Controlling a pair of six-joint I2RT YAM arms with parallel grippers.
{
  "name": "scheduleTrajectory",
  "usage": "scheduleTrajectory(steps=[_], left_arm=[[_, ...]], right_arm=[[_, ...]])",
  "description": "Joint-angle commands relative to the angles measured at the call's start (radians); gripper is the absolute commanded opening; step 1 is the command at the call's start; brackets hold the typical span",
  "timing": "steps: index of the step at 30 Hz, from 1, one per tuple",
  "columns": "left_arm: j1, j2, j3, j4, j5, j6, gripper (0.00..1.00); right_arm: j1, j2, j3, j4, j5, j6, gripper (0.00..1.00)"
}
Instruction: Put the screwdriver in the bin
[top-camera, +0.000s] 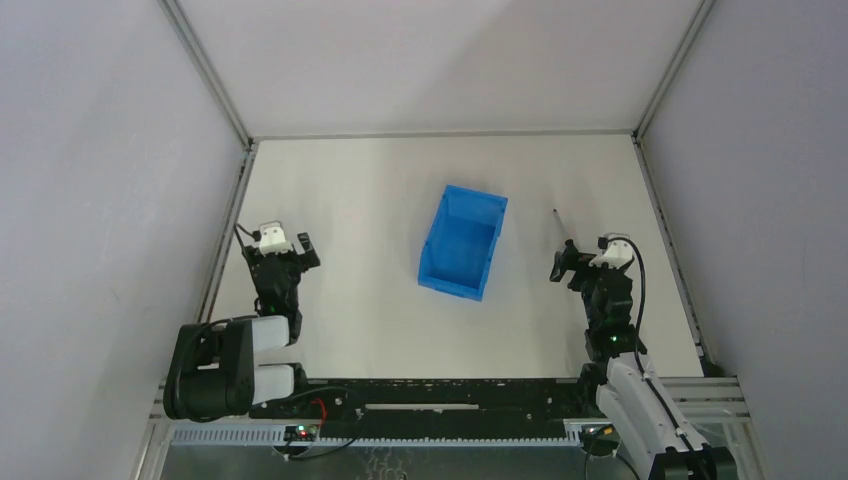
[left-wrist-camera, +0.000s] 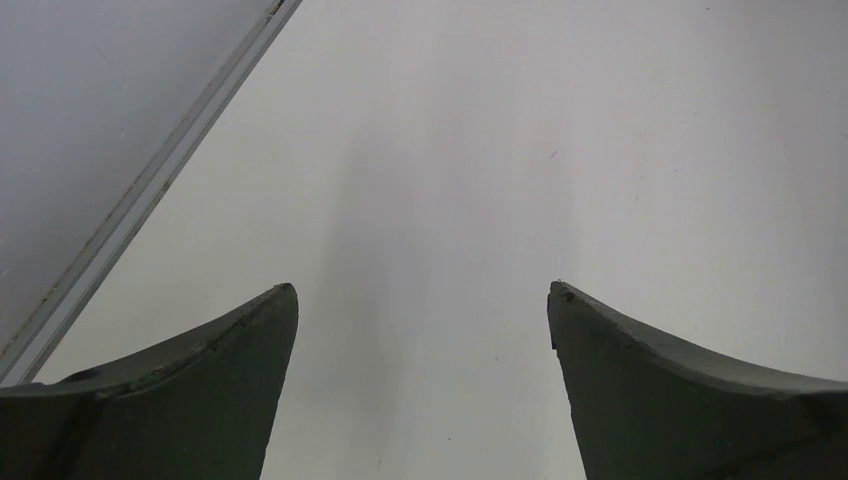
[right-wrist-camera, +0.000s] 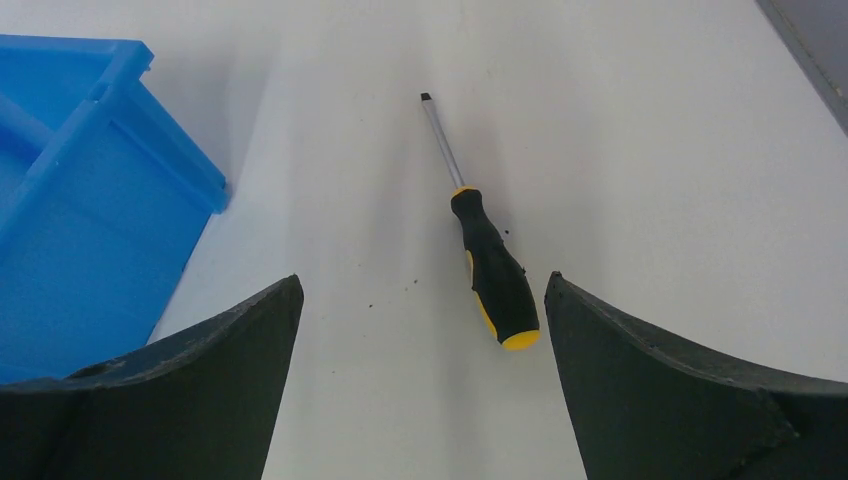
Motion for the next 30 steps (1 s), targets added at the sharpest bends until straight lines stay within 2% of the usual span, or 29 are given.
scheduleTrajectory(steps=[1,4,6,11,17,23,30], left_arm=[[-0.004,-0.016,0.045,0.067,-0.012,0.02,1.0],[-0.003,-0.016,0.045,0.067,-0.012,0.02,1.0],[-0.004,-0.017,0.046,0.067,-0.012,0.02,1.0],[-0.003,-0.017,0.045,0.067,-0.012,0.02,1.0],[-0.003,-0.017,0.047,0.066,-0.013,0.02,1.0],[-0.004,-0.017,0.047,0.067,-0.012,0.02,1.0],[-0.004,-0.016,0.046,0.067,-0.012,0.02,1.0]], right_arm=[[-0.001,-0.004,0.036,0.008,0.018,0.02,1.0],[-0.001,0.02,0.083,-0.04,-0.017,0.015,1.0],[0.0,0.057,0.153,-0.11,0.032,0.016,1.0],[-0.023,0.279,0.493,-0.427,0.085,-0.001,1.0],[-0.144,0.697,0.888,-0.8,-0.16,-0.072,1.0],[-0.148,0.986,1.062,-0.895,-0.137,-0.137,0.96],[-0.148,1.149,1.087,-0.844,-0.122,-0.142,0.91]])
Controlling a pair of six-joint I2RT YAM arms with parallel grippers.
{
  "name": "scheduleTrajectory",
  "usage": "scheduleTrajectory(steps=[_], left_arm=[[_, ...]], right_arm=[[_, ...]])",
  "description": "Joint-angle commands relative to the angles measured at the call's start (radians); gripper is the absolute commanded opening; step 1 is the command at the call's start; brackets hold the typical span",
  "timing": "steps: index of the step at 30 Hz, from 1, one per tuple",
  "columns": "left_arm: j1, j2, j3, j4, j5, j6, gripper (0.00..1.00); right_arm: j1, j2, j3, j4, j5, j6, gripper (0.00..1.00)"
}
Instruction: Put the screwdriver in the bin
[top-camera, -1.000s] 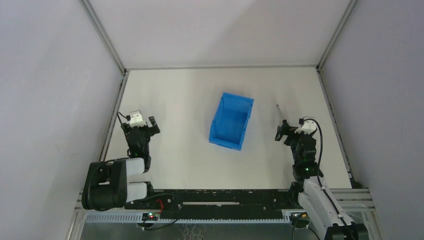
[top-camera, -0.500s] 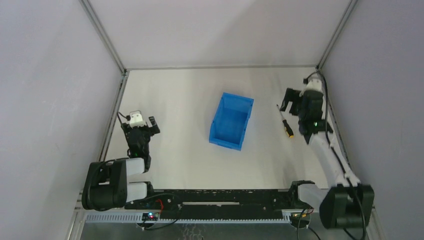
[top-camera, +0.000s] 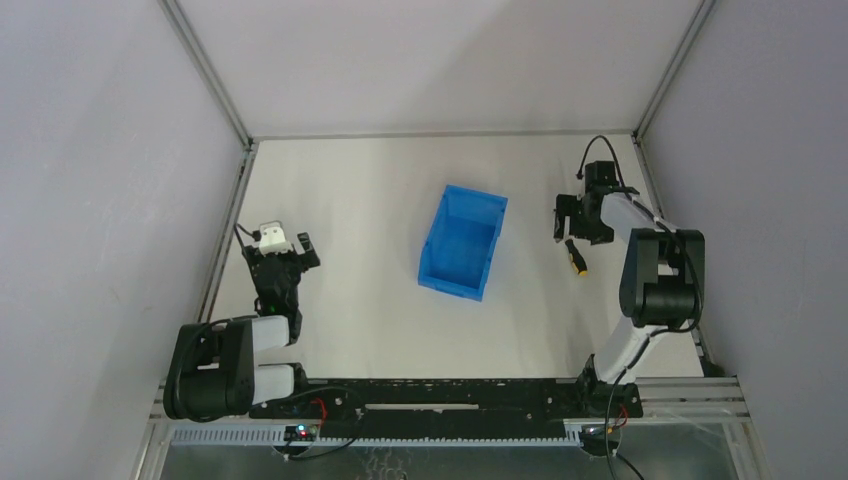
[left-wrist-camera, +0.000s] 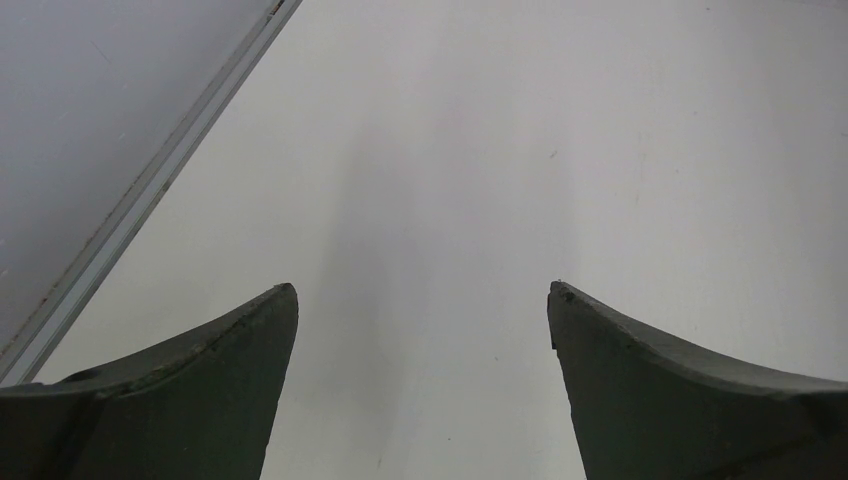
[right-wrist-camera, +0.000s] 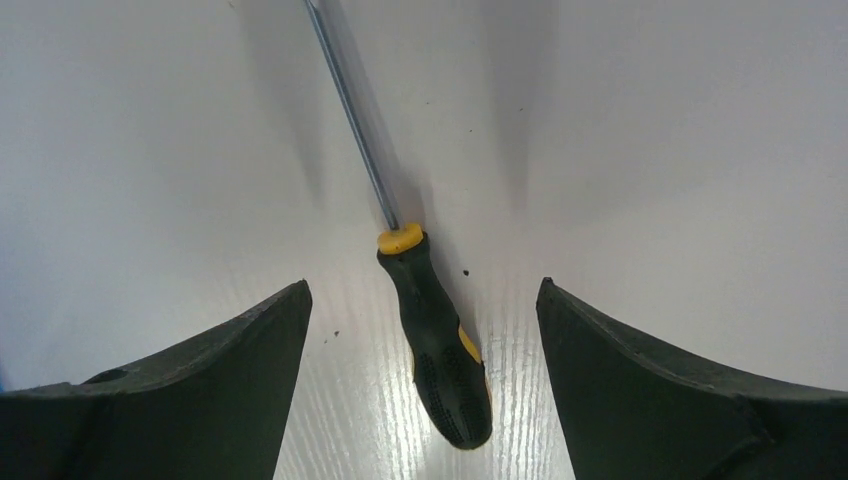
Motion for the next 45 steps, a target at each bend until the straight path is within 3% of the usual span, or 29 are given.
scheduleTrajectory(steps=[1,3,6,10,12,17,22,28,35,40,45], left_arm=[[-0.004,-0.017,0.046,0.067,-0.012,0.02,1.0],[-0.004,-0.017,0.046,0.067,-0.012,0.02,1.0],[-0.004,-0.016,0.046,0.067,-0.012,0.02,1.0],[-0.003,-0.017,0.045,0.067,-0.012,0.02,1.0],[-0.003,-0.016,0.046,0.067,-0.012,0.02,1.0],[-0.003,-0.017,0.046,0.067,-0.012,0.02,1.0],[-0.004,-0.017,0.046,0.067,-0.012,0.02,1.0],[-0.004,-0.017,0.047,0.067,-0.012,0.02,1.0],[-0.004,-0.017,0.046,0.067,-0.012,0.02,1.0],[-0.004,-0.017,0.046,0.067,-0.012,0.02,1.0],[-0.004,-0.016,0.046,0.067,-0.012,0.02,1.0]], right_arm=[[0.001,0.05,0.043,0.007,-0.001,-0.022,0.9],[0.002,0.084,0.043,0.018,-0.001,-0.013,0.86],[0.001,0.122,0.043,0.007,-0.001,0.01,0.68],[0.003,0.119,0.043,-0.014,-0.001,0.062,0.14],[0.004,0.092,0.042,-0.02,-0.001,0.092,0.0],[0.006,-0.051,0.05,-0.05,-0.04,0.192,0.0],[0.028,-0.17,0.143,-0.189,-0.053,0.316,0.0],[0.233,-0.271,0.205,-0.211,-0.129,0.441,0.0],[0.507,-0.183,0.352,-0.172,-0.083,0.506,0.0],[0.619,-0.054,0.412,-0.172,0.041,0.519,0.0],[0.674,0.0,0.349,-0.117,0.135,0.481,0.06]])
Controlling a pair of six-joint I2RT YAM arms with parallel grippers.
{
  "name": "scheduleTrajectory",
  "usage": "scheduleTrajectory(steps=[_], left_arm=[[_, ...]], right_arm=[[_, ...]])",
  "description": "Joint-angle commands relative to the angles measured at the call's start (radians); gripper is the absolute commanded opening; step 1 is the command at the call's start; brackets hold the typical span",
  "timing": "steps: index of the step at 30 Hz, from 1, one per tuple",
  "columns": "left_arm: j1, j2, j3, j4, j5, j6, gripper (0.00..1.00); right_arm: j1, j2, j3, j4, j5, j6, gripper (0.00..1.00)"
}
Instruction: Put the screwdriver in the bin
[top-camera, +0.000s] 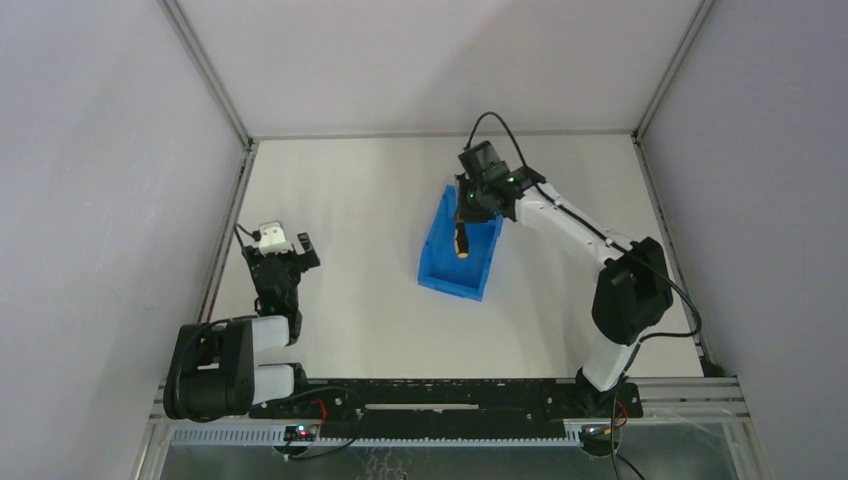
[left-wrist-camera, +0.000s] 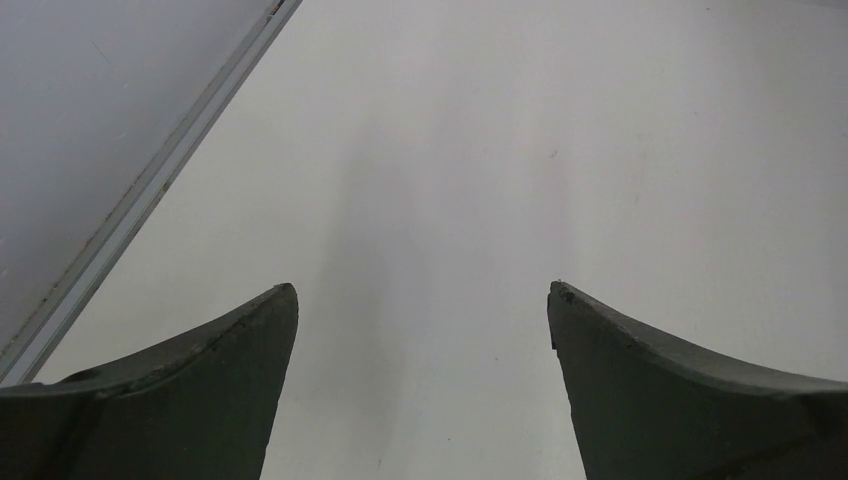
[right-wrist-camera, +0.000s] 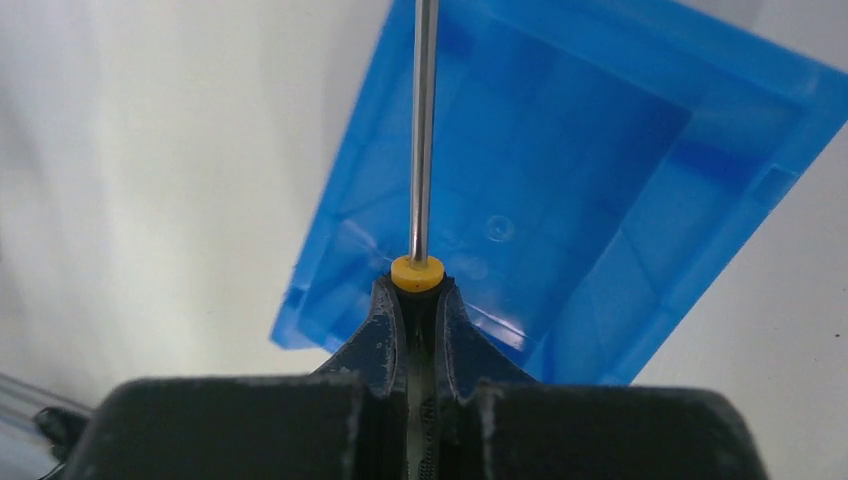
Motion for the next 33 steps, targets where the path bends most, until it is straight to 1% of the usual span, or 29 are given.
scheduleTrajectory(steps=[1,7,14,17,19,27,31,33], left_arm=[[-0.004,-0.016,0.046,0.067,-0.012,0.02,1.0],[-0.004,-0.017,0.046,0.067,-0.012,0.02,1.0],[-0.004,-0.017,0.046,0.067,-0.012,0.02,1.0],[-0.004,-0.016,0.047,0.067,-0.013,0.02,1.0],[-0.004,-0.017,0.046,0.067,-0.012,0.02,1.0],[-0.004,-0.017,0.046,0.067,-0.012,0.02,1.0],[-0.004,-0.017,0.046,0.067,-0.012,0.02,1.0],[-0.004,-0.016,0.047,0.067,-0.012,0.02,1.0]], right_arm=[[0.034,0.022,-0.045,0.061,0.129,-0.006,0.06],[0.047,0.063,-0.152,0.186,0.156,-0.043,0.12],[0.07,0.16,-0.157,0.234,0.165,-0.045,0.26],[0.081,0.186,-0.158,0.25,0.196,-0.021,0.32],[0.085,0.191,-0.157,0.253,0.22,-0.006,0.35],[0.093,0.158,-0.158,0.247,0.27,0.013,0.51],[0.098,0.099,-0.157,0.25,0.262,0.004,0.6],[0.098,0.062,-0.153,0.243,0.269,0.003,0.67]])
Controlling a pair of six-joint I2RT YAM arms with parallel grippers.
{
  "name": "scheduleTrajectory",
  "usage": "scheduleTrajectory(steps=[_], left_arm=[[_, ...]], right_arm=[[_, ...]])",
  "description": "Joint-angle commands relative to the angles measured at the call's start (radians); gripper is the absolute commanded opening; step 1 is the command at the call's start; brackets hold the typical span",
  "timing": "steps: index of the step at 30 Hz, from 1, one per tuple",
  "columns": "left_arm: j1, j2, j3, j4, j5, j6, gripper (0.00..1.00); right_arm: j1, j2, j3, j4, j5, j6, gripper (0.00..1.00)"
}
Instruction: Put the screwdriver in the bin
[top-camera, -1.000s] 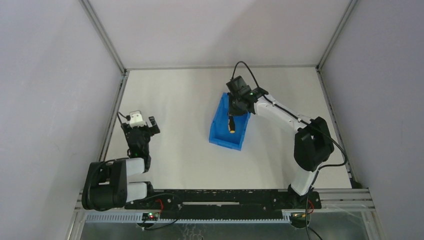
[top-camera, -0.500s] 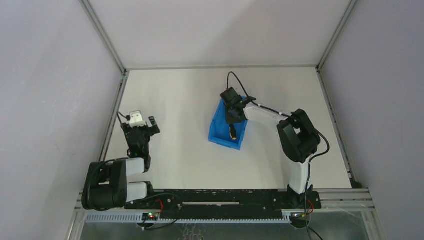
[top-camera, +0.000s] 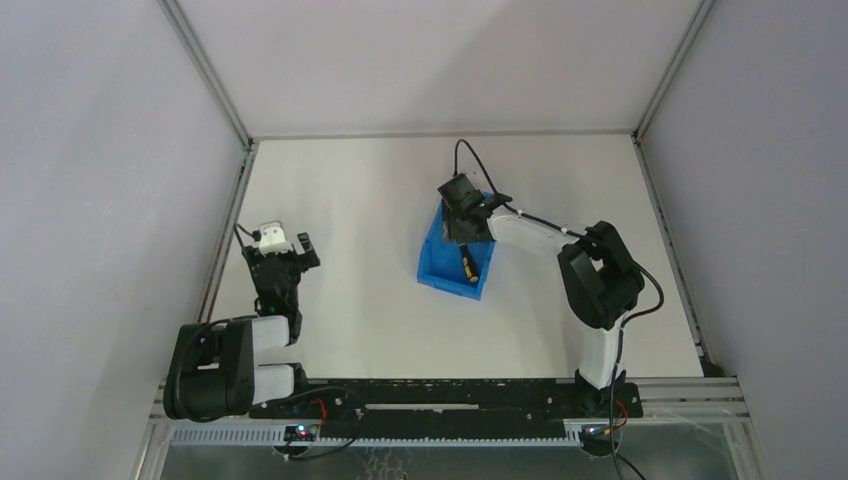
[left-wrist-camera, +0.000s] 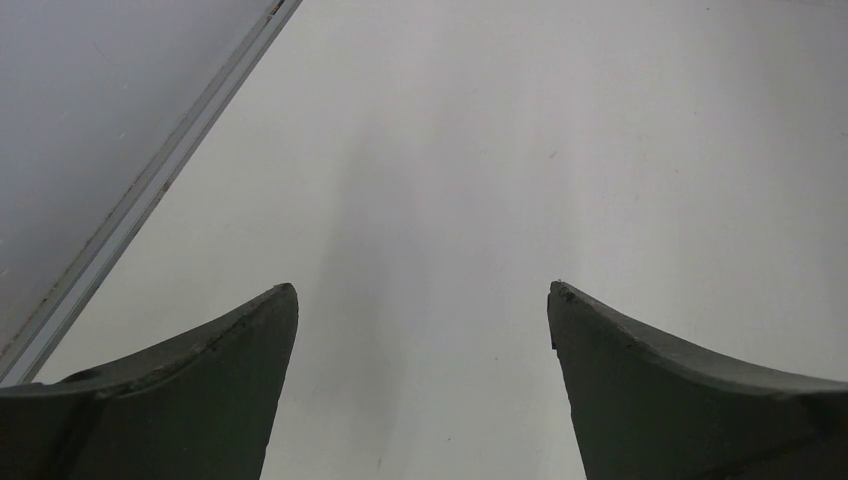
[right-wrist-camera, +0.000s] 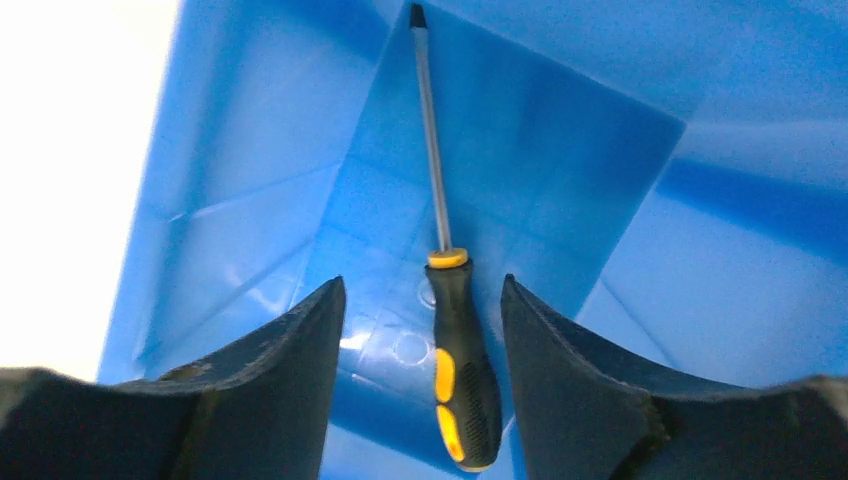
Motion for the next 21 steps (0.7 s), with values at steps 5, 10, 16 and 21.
scheduleTrajectory(steps=[5,10,16,21], left_arm=[[-0.004,-0.016,0.045,0.067,-0.012,0.02,1.0],[-0.004,-0.017,0.046,0.066,-0.012,0.02,1.0],[-0.003,-0.017,0.046,0.067,-0.012,0.02,1.0],[-0.003,-0.017,0.045,0.067,-0.012,0.02,1.0]], right_arm=[[0.015,-0.21,0.052,-0.032,0.077,-0.022,0.73],[0.003,-0.28,0.068,-0.098,0.204,-0.051,0.82],[-0.113,-0.383,-0.007,-0.134,0.213,-0.097,0.92],[-0.281,-0.473,-0.131,-0.092,0.144,-0.187,1.0]])
